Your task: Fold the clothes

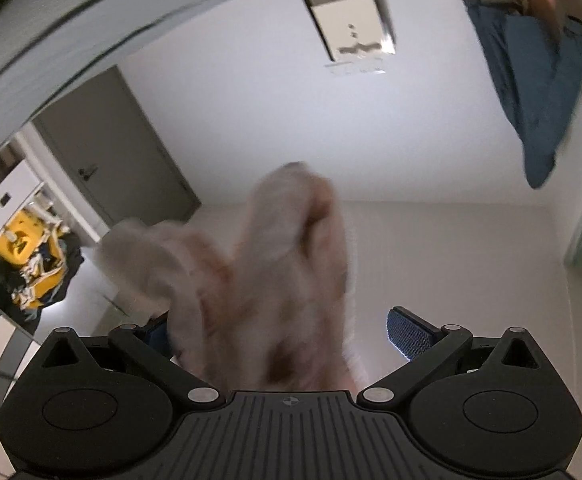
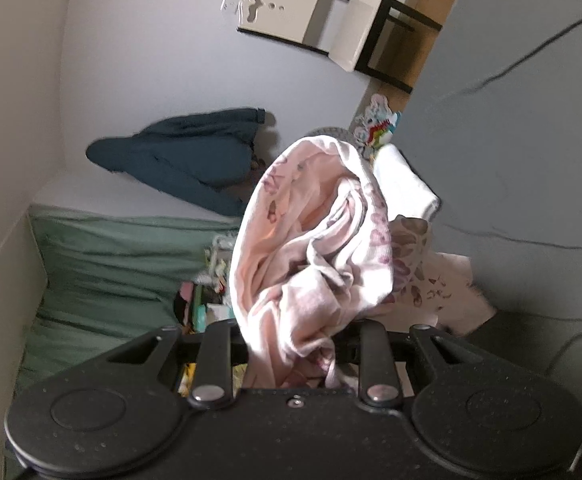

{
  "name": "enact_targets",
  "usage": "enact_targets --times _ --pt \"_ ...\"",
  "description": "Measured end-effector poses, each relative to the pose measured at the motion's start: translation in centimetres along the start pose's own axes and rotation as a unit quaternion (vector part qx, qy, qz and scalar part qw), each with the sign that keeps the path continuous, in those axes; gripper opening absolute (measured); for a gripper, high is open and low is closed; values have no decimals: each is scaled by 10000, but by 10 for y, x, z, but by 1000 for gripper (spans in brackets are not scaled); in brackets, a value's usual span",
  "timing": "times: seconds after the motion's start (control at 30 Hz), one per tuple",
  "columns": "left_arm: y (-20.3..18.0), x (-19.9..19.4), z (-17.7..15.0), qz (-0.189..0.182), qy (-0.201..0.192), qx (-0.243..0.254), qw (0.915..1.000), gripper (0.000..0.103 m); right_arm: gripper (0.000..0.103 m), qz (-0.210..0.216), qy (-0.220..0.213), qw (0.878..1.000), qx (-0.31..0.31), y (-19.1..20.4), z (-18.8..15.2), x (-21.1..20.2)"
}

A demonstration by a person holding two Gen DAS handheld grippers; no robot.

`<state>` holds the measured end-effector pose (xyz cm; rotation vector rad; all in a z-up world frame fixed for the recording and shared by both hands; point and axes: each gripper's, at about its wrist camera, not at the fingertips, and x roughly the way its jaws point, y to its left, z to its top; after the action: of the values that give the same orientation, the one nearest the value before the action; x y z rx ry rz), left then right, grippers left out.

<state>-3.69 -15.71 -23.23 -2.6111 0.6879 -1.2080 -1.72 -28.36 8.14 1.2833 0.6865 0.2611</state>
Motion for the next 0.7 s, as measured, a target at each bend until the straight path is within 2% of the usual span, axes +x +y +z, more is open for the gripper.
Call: enact_targets --times 0.1,0.17,0.2,0.27,0.33,0.5,0.57,0.6,0.63,0.7 --pt "-13 -5 3 143 263 309 9991 103 25 -229 90 9997 -59 -5 -6 -10" --pt "-23 3 4 551 562 703 9944 103 25 -339 95 9993 -100 -6 -7 -18" --pt "-30 8 2 834 750 967 9890 103 25 -377 91 9992 -126 -5 -7 -22" --pt "-43 22 -3 1425 1149 1551 9708 103 25 -431 114 9988 -225 -2 -7 -28" --pt "-53 32 -11 1740 1377 2021 9539 103 25 -475 139 9983 -298 -1 -6 -32" --pt "-76 41 -27 2323 1441 2987 9144 102 25 -544 199 9977 -340 -8 -7 -36" --pt "-87 42 -32 2583 1344 3398 8943 91 25 -566 229 9976 -314 -15 -8 -37" --pt "-92 42 -34 2749 1286 3561 8838 78 25 -572 242 9976 -296 -19 -9 -36" --pt "-97 43 -36 2941 1266 3675 8732 58 25 -547 252 9978 -264 -24 -9 -35" --pt "-106 47 -39 3316 1313 3875 8501 41 25 -497 274 9982 -203 -33 -9 -33"
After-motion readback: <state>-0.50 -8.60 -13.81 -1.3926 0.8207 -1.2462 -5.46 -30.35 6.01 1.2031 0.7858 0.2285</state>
